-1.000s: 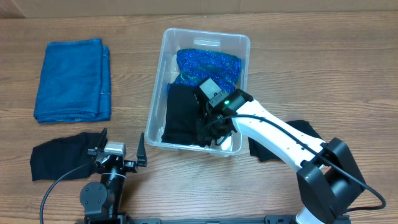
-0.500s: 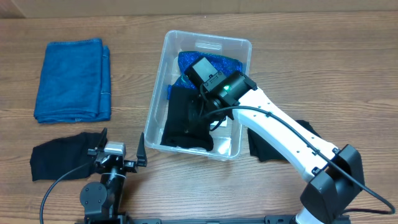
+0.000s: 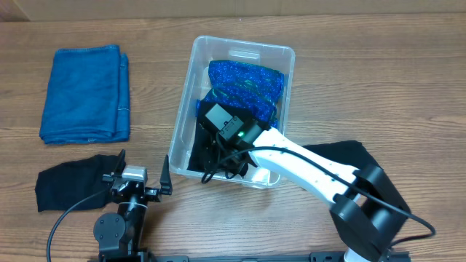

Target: Pack container

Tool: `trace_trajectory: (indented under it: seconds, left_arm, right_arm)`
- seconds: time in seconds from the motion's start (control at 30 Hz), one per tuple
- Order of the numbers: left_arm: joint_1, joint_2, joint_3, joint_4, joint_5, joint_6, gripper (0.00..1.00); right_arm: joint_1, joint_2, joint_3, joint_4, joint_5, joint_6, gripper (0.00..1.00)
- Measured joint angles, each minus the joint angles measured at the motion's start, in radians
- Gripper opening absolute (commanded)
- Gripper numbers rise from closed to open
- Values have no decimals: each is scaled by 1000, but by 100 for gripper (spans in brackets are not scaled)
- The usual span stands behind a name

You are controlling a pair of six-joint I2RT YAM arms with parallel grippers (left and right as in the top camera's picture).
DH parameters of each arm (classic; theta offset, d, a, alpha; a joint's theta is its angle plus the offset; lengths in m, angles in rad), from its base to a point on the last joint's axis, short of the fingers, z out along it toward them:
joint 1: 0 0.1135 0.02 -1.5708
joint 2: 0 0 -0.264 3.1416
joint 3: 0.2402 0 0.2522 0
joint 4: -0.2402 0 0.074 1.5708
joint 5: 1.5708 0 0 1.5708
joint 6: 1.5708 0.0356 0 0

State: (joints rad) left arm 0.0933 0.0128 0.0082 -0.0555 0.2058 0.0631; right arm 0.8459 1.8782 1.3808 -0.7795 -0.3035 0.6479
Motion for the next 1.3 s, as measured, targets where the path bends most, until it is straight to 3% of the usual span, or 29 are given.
trace_trajectory:
  seconds: [0.37, 0.5, 0.6, 0.73, 1.03, 1.3]
  left_arm:
    - [0, 0, 0, 0, 0, 0, 100]
    - [0, 0, 0, 0, 0, 0, 100]
    - [0, 0, 0, 0, 0, 0, 100]
    - [0, 0, 0, 0, 0, 0, 100]
    - [0, 0, 0, 0, 0, 0, 100]
    - [0, 0, 0, 0, 0, 0, 100]
  right_arm:
    - [0, 87, 18, 19, 7, 18, 4]
    - [-13, 100, 165, -137, 72, -15, 9]
    - [-84, 100, 290, -150, 124, -33, 10]
    - [-175, 100, 293, -197, 212, -40, 10]
    - [-182, 143, 274, -241, 309, -72, 9]
    - [-232, 49, 285, -444, 391, -95, 10]
